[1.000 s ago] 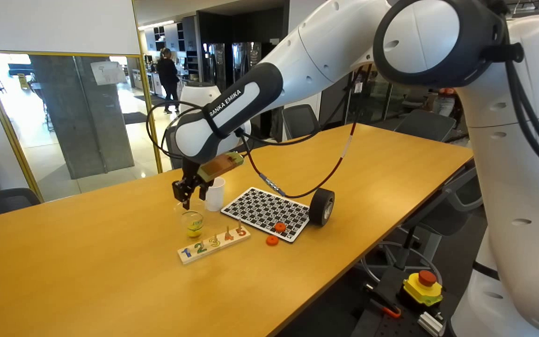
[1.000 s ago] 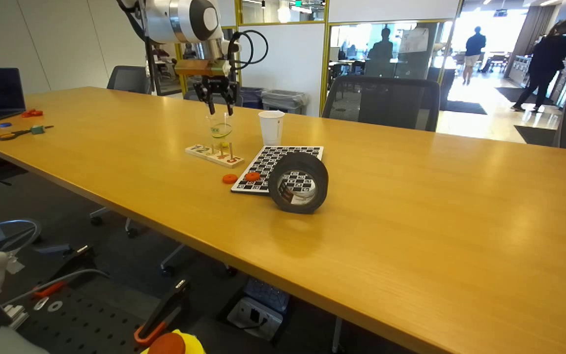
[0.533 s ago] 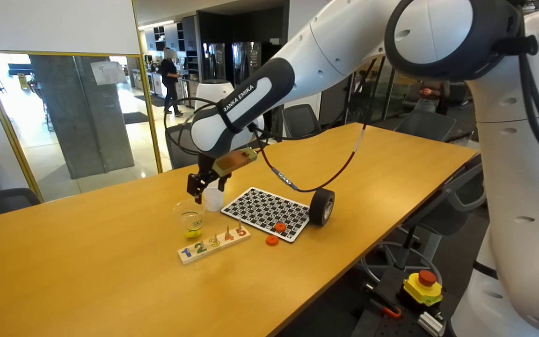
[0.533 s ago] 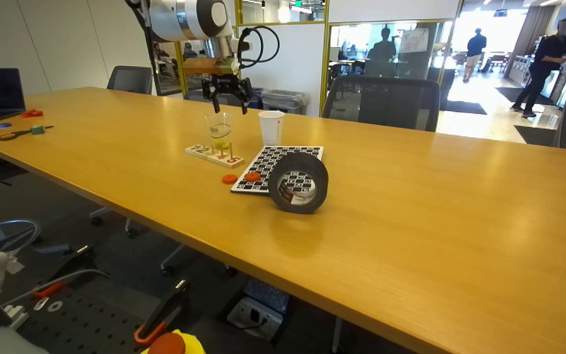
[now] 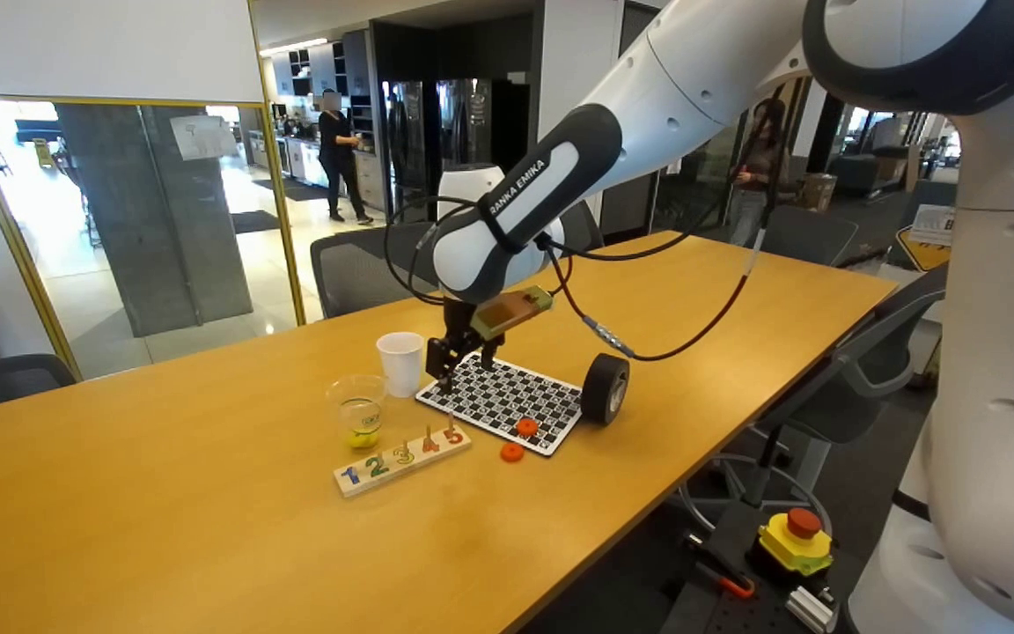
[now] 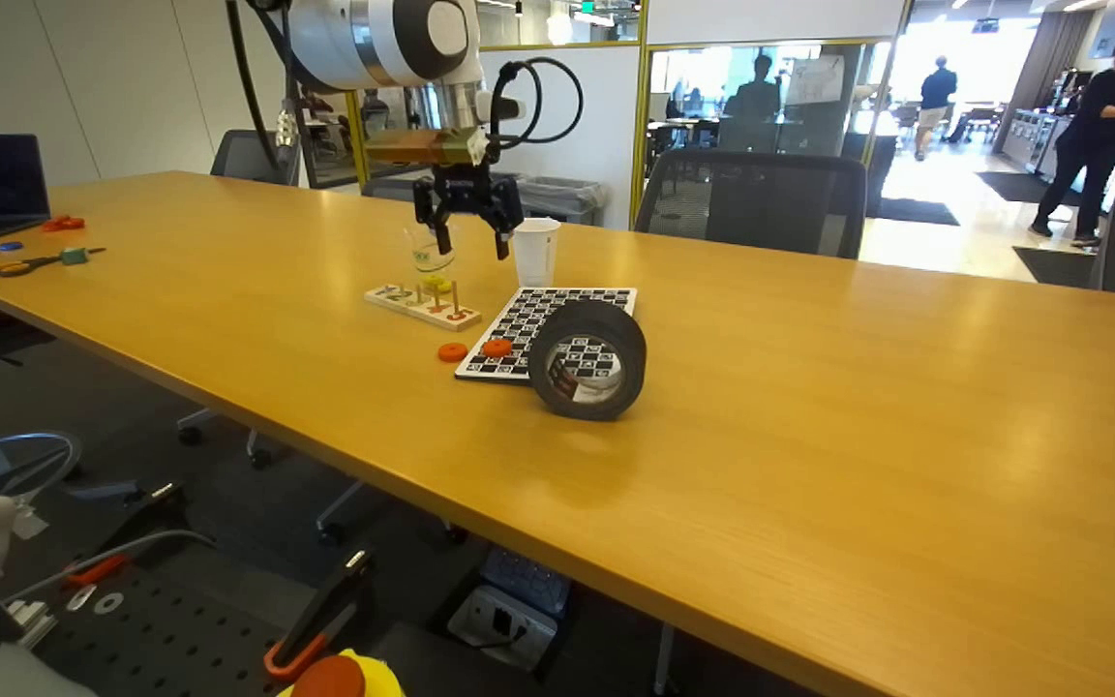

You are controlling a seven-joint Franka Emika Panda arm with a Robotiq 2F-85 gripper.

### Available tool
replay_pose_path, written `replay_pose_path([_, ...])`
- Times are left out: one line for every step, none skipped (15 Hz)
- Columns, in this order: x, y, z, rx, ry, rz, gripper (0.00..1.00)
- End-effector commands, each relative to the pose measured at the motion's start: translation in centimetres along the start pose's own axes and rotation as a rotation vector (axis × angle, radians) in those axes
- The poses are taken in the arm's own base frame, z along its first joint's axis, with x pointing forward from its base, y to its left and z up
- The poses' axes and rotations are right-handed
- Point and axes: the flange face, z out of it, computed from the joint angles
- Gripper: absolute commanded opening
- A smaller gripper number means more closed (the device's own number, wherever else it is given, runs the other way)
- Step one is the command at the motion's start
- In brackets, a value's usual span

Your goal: Pick up the orange and yellow objects on the table and put them in the two cups

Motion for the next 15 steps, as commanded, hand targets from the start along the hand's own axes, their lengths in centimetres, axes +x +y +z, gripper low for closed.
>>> replay_pose_path([-3.2, 1.5, 0.4, 0.006, -0.003, 0.102, 1.0])
replay_pose_path([-3.7, 1.9, 1.0, 0.009, -0.012, 0.148, 1.0])
replay_pose_path([-4.3, 2.2, 1.5, 0.008, -0.02, 0.198, 1.0])
replay_pose_path([-4.7, 2.6, 2.1, 0.015, -0.029, 0.26, 1.0])
replay_pose_path([-5.1, 2.9, 2.6, 0.02, -0.039, 0.315, 1.0])
replay_pose_path([-5.6, 3.1, 3.1, 0.024, -0.047, 0.368, 1.0])
replay_pose_path([-6.0, 3.3, 3.5, 0.032, -0.052, 0.421, 1.0])
replay_pose_path([-6.5, 3.6, 3.9, 0.033, -0.06, 0.473, 1.0])
replay_pose_path([-6.9, 3.8, 4.2, 0.036, -0.062, 0.524, 1.0])
replay_pose_path([-7.3, 4.1, 4.4, 0.037, -0.068, 0.576, 1.0])
replay_pose_path([-7.6, 4.3, 4.6, 0.039, -0.072, 0.626, 1.0])
replay_pose_path([-8.0, 4.6, 4.9, 0.036, -0.077, 0.678, 1.0])
replay_pose_path([-8.3, 4.9, 5.2, 0.04, -0.083, 0.728, 1.0])
replay_pose_path([-8.5, 5.1, 5.5, 0.042, -0.085, 0.779, 1.0])
replay_pose_path([-8.6, 5.3, 5.7, 0.044, -0.087, 0.829, 1.0])
